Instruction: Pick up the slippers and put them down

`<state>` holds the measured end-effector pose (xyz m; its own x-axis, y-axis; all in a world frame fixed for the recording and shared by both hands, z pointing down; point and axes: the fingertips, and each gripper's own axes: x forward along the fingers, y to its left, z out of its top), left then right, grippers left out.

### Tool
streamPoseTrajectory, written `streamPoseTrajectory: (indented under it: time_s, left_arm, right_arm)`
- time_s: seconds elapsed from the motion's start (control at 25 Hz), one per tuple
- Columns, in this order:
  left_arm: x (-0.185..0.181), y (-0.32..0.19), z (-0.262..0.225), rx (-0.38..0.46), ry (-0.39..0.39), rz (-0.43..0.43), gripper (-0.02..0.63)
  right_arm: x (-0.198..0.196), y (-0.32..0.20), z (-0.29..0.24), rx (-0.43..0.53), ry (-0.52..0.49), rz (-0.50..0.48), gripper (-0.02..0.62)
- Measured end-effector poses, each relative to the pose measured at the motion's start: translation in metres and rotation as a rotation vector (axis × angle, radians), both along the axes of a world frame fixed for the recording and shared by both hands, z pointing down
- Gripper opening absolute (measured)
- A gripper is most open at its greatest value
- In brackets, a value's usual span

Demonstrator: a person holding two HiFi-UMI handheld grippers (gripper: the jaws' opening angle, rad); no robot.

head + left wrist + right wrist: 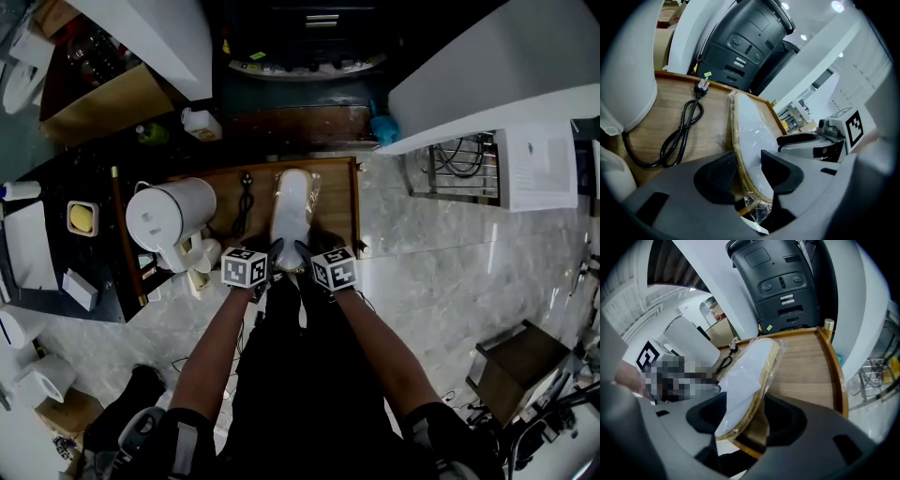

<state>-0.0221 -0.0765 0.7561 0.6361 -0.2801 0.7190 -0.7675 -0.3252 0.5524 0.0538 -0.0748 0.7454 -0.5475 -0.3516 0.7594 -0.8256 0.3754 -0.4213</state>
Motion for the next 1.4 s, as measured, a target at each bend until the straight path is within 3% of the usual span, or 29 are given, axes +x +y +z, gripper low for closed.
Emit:
streamPoseTrajectory:
  time_s: [0.36, 0.52, 0.88, 1.16, 1.4]
  left_arm:
    - [-0.018, 0.0, -0.024, 0.042, 0.004, -0.02, 0.164]
    - [-0.021, 0.008, -0.044, 0.087, 0.003, 0.011, 0.164]
    - [-0.028, 0.04, -0.079, 0.175, 0.03, 0.066, 0.146]
    - [-0.025, 0.054, -0.12, 0.245, 0.116, 0.078, 0.045]
    - [-0.015, 0.067, -0.169, 0.321, 0.229, 0.1, 0.012]
  right_arm:
    - [-0.002, 0.008, -0.03, 0.047, -0.045, -0.007, 0.256]
    - [-0.003, 0.026, -0.041, 0.052, -0.057, -0.068, 0.249]
    - [0.008, 0.059, -0.067, 0.099, -0.066, -0.047, 0.11]
    - [0.0, 0.077, -0.103, 0.173, -0.103, -0.033, 0.02]
    - [-0.01, 0.085, -0.149, 0.282, -0.119, -0.038, 0.008]
